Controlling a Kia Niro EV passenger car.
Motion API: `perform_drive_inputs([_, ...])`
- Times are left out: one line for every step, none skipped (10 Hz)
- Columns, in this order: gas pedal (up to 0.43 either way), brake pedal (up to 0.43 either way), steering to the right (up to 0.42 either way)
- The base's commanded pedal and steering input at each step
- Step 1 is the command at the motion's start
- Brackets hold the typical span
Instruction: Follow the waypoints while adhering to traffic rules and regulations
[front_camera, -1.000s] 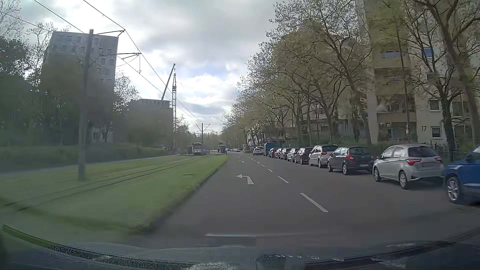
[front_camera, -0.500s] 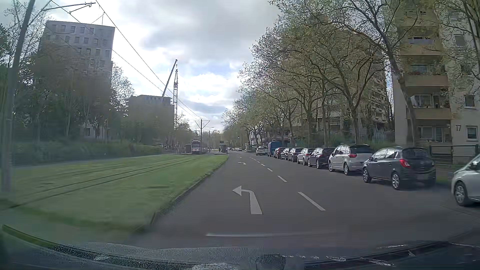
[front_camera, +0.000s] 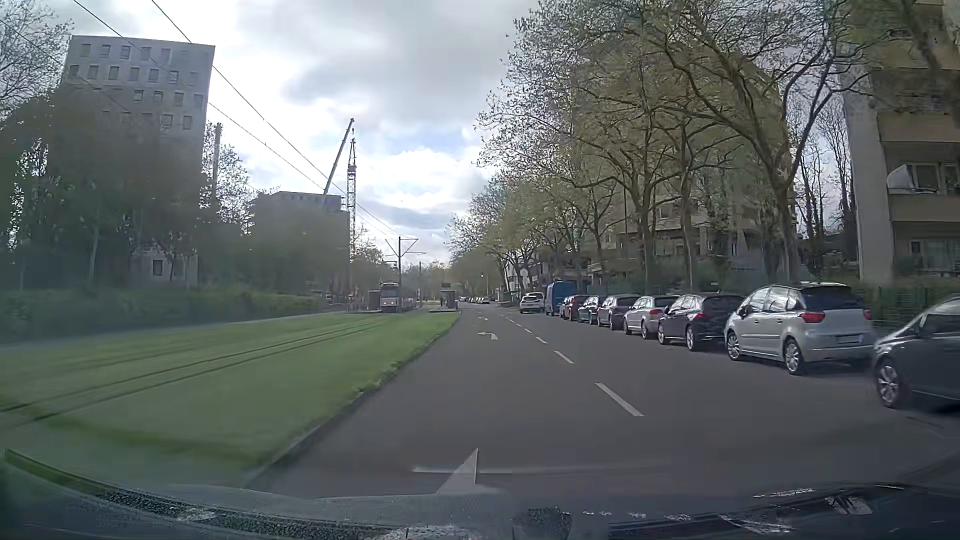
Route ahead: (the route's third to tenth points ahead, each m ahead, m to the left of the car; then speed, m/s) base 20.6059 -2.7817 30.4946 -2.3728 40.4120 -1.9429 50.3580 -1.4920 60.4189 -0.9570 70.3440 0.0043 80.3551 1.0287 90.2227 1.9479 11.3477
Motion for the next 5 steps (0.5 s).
perform_drive_inputs([0.067, 0.000, -0.001])
perform_drive_inputs([0.067, 0.000, -0.001])
perform_drive_inputs([0.067, 0.000, -0.003])
perform_drive_inputs([0.067, 0.000, -0.003])
perform_drive_inputs([0.067, 0.000, -0.003])
